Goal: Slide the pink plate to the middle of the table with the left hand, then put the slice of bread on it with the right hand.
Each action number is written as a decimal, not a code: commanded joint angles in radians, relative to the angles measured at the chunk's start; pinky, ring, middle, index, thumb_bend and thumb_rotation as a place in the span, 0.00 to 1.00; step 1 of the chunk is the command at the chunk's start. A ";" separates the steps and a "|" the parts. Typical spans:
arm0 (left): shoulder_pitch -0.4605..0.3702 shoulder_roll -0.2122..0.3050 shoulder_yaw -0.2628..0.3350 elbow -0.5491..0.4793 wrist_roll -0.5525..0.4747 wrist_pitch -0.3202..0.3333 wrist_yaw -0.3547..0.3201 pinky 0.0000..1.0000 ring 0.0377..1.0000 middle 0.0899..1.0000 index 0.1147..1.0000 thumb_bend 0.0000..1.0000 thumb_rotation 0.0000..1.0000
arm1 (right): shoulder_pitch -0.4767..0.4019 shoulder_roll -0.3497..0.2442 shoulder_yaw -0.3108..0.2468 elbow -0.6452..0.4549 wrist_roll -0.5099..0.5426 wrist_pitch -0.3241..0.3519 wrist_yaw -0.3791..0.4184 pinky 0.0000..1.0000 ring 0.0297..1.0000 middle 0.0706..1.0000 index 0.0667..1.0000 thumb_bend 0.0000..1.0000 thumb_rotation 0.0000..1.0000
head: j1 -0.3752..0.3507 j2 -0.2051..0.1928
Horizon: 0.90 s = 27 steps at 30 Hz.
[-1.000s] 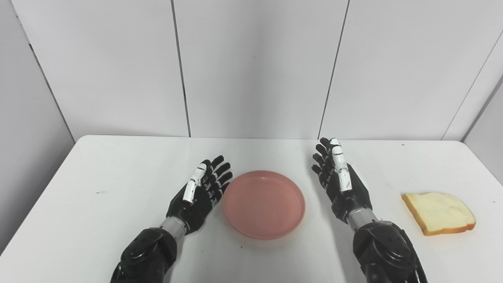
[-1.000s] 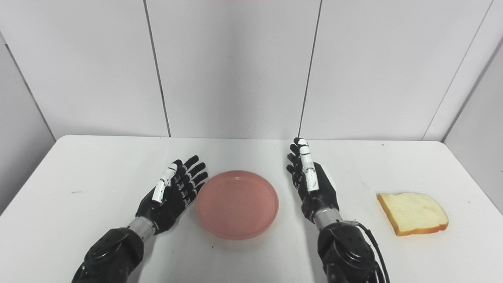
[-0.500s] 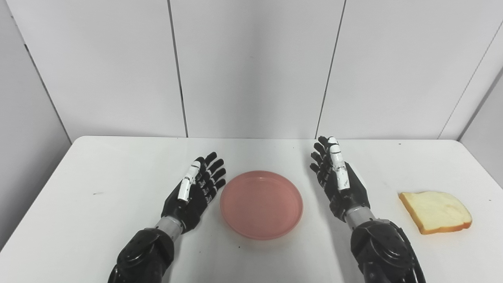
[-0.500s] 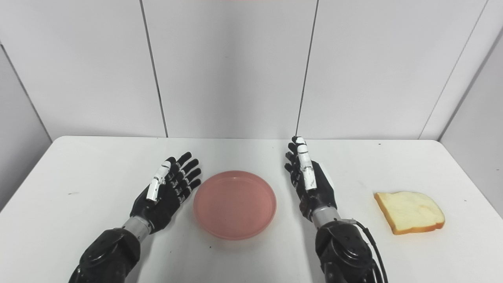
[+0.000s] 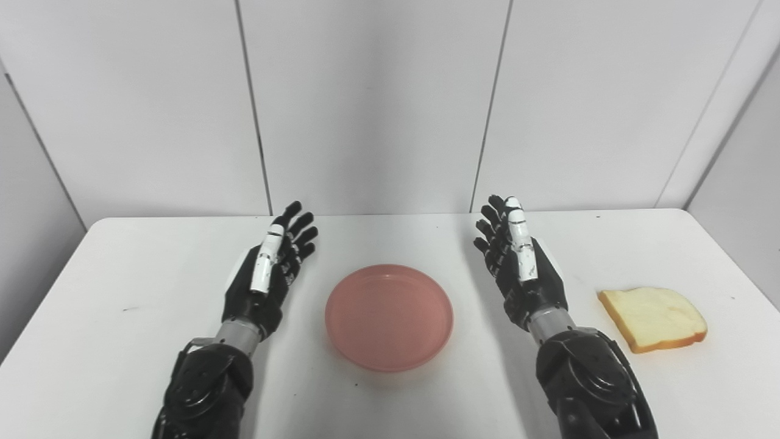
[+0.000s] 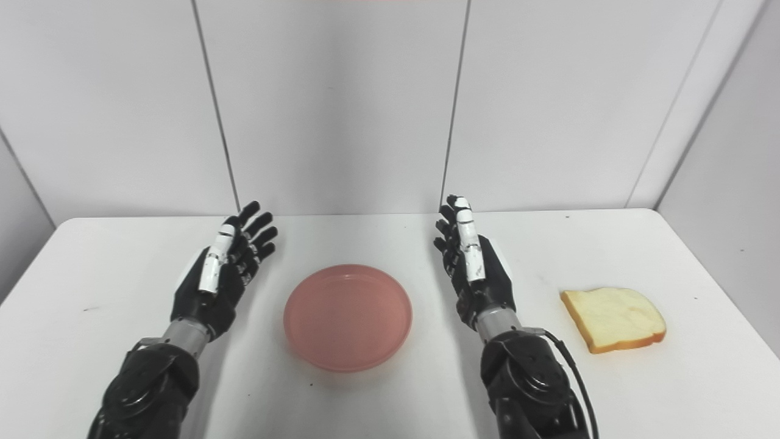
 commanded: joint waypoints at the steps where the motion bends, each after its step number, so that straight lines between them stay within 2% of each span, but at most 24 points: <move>1: -0.012 0.016 -0.008 -0.049 0.009 -0.046 -0.013 0.95 0.93 0.94 0.93 0.41 1.00 | -0.044 -0.010 -0.009 -0.045 -0.018 -0.020 0.020 1.00 1.00 1.00 1.00 0.37 1.00 | -0.009 -0.001; 3: -0.001 0.027 -0.015 -0.068 0.016 -0.050 -0.021 0.95 0.93 0.94 0.93 0.42 1.00 | -0.050 -0.014 -0.011 -0.054 -0.038 -0.025 0.027 1.00 1.00 1.00 1.00 0.43 1.00 | -0.017 0.000; 5: 0.009 0.033 -0.019 -0.093 0.018 -0.038 -0.023 0.94 0.93 0.94 0.93 0.42 1.00 | -0.058 -0.022 -0.015 -0.068 -0.058 -0.022 0.030 1.00 1.00 1.00 1.00 0.52 0.95 | -0.028 0.002; 7: 0.018 0.036 -0.017 -0.112 0.006 -0.029 -0.029 0.95 0.93 0.94 0.93 0.41 1.00 | -0.067 -0.047 -0.014 -0.080 -0.078 -0.018 0.047 1.00 0.99 1.00 1.00 0.54 0.92 | -0.036 0.000; 9: 0.023 0.038 -0.012 -0.119 -0.006 -0.027 -0.036 0.97 0.94 0.95 0.94 0.41 1.00 | -0.079 -0.096 -0.006 -0.088 -0.107 -0.025 0.085 0.97 0.97 0.99 0.98 0.60 0.89 | -0.036 0.000; 12: 0.024 0.038 -0.009 -0.117 -0.011 -0.029 -0.037 0.97 0.93 0.94 0.94 0.42 1.00 | -0.099 -0.167 0.007 -0.092 -0.164 -0.061 0.134 0.95 0.94 0.96 0.96 0.70 0.78 | -0.036 0.000; 13: 0.023 0.037 -0.008 -0.114 -0.013 -0.031 -0.037 0.97 0.93 0.94 0.93 0.42 1.00 | -0.105 -0.184 0.013 -0.090 -0.185 -0.071 0.145 0.93 0.92 0.95 0.94 0.71 0.77 | -0.061 -0.006; 14: 0.021 0.037 -0.008 -0.107 -0.015 -0.035 -0.040 0.97 0.93 0.94 0.93 0.42 1.00 | -0.118 -0.217 0.018 -0.090 -0.211 -0.089 0.162 0.89 0.89 0.93 0.93 0.78 0.72 | -0.073 -0.007; 18: 0.016 0.045 -0.004 -0.085 -0.014 -0.048 -0.050 0.96 0.93 0.94 0.94 0.42 1.00 | -0.152 -0.345 0.048 -0.104 -0.331 -0.130 0.229 0.82 0.87 0.91 0.92 0.88 0.71 | -0.089 -0.006; 19: 0.016 0.047 -0.004 -0.083 -0.012 -0.049 -0.052 0.96 0.93 0.94 0.94 0.42 1.00 | -0.157 -0.371 0.052 -0.110 -0.350 -0.134 0.248 0.85 0.89 0.92 0.93 0.89 0.69 | -0.089 -0.006; 21: 0.017 0.047 0.000 -0.085 -0.015 -0.043 -0.052 0.96 0.93 0.94 0.94 0.43 1.00 | -0.170 -0.425 0.053 -0.137 -0.365 -0.114 0.295 0.88 0.91 0.93 0.94 0.90 0.67 | -0.096 -0.005; 23: 0.017 0.049 0.005 -0.083 -0.021 -0.042 -0.057 0.96 0.93 0.94 0.94 0.43 1.00 | -0.183 -0.474 0.052 -0.144 -0.378 -0.127 0.338 0.89 0.93 0.94 0.96 0.93 0.64 | -0.103 -0.004; 24: 0.016 0.050 0.006 -0.078 -0.023 -0.044 -0.061 0.97 0.93 0.94 0.94 0.43 1.00 | -0.193 -0.510 0.057 -0.157 -0.397 -0.108 0.362 0.90 0.93 0.94 0.96 0.93 0.64 | -0.111 -0.002; 25: 0.016 0.053 0.008 -0.075 -0.024 -0.046 -0.065 0.97 0.93 0.94 0.94 0.43 1.00 | -0.203 -0.546 0.063 -0.169 -0.417 -0.085 0.387 0.89 0.92 0.94 0.96 0.97 0.61 | -0.116 0.000; 27: 0.016 0.057 0.010 -0.072 -0.027 -0.047 -0.073 0.97 0.93 0.94 0.94 0.43 1.00 | -0.214 -0.590 0.070 -0.187 -0.446 -0.056 0.425 0.89 0.92 0.94 0.97 0.99 0.59 | -0.121 0.002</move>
